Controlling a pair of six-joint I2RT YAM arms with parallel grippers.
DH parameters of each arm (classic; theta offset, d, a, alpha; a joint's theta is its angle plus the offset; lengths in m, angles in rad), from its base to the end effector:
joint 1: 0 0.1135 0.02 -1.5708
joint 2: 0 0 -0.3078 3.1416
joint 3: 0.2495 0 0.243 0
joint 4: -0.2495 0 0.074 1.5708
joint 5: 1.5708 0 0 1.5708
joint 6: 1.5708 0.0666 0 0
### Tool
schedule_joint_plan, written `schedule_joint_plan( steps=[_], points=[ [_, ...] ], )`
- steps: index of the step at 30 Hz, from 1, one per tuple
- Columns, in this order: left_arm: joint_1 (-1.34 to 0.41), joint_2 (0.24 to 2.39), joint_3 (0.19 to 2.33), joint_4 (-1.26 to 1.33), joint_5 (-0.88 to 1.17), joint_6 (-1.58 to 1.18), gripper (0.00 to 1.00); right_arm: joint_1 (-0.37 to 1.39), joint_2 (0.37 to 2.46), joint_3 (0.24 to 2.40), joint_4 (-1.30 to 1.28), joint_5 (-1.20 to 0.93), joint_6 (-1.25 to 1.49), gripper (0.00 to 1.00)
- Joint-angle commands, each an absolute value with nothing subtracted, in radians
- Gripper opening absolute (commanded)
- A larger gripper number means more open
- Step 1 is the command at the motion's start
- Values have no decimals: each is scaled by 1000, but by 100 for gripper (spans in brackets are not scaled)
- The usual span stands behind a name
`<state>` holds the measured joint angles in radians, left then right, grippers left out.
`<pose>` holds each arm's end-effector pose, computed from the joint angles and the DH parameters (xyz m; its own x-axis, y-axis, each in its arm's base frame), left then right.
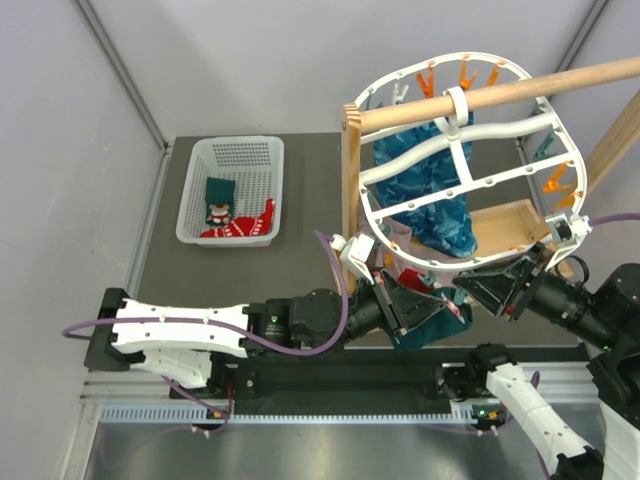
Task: Clip the socks to the hanger
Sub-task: Clamp the sock onto the hanger.
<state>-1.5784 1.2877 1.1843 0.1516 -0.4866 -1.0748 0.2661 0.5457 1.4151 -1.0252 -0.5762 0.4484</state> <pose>0.0288 -0.3074 0.4508 -0.7807 -0.4278 -0.4555 0.4220 0.1767 -0.8892 -0.0179 0.0327 0.4717 -0.4556 0.2526 -0.8536 -0.6018 0.6192 0.5045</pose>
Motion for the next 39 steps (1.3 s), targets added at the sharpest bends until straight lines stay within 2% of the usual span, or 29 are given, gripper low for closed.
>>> schedule_joint_plan(
  steps=[1,7,12,13,14,15,16,19,22,23,28,30,34,39],
  points=[
    [-1582,1290,1226,224,-488,-1072,0,275,551,1440,-1037,-581,456,28],
    [-1580,1292,1223,222,-500,-1071,0,273,552,1456,-1057,-572,449,40],
    [-1580,1281,1204,225,-512,-1066,1,273,557,1473,-1074,-568,443,60],
    [-1580,1279,1201,224,-515,-1063,7,275,557,1477,-1077,-565,442,63],
    [-1582,1275,1194,222,-520,-1058,26,273,560,1485,-1092,-563,437,67],
    [-1580,1272,1193,221,-520,-1055,26,273,561,1489,-1092,-560,434,70],
    [-1580,1270,1187,221,-519,-1052,41,273,561,1496,-1107,-549,430,72],
    [-1580,1267,1190,218,-500,-1023,53,273,568,1531,-1156,-517,410,80],
    [-1582,1275,1207,215,-456,-986,57,273,572,1568,-1202,-496,388,84],
    [-1580,1278,1212,215,-439,-974,61,273,574,1575,-1212,-489,384,85],
    [-1594,1350,1316,140,-305,-836,62,273,575,1598,-1246,-471,377,85],
    [-1643,1405,1398,82,-330,-743,58,273,577,1603,-1246,-471,380,86],
    [-1790,1463,1469,41,-539,-559,57,273,580,1600,-1217,-497,414,86],
    [-1927,1532,1474,174,-789,-303,58,275,554,1530,-1125,-549,508,83]
  ],
)
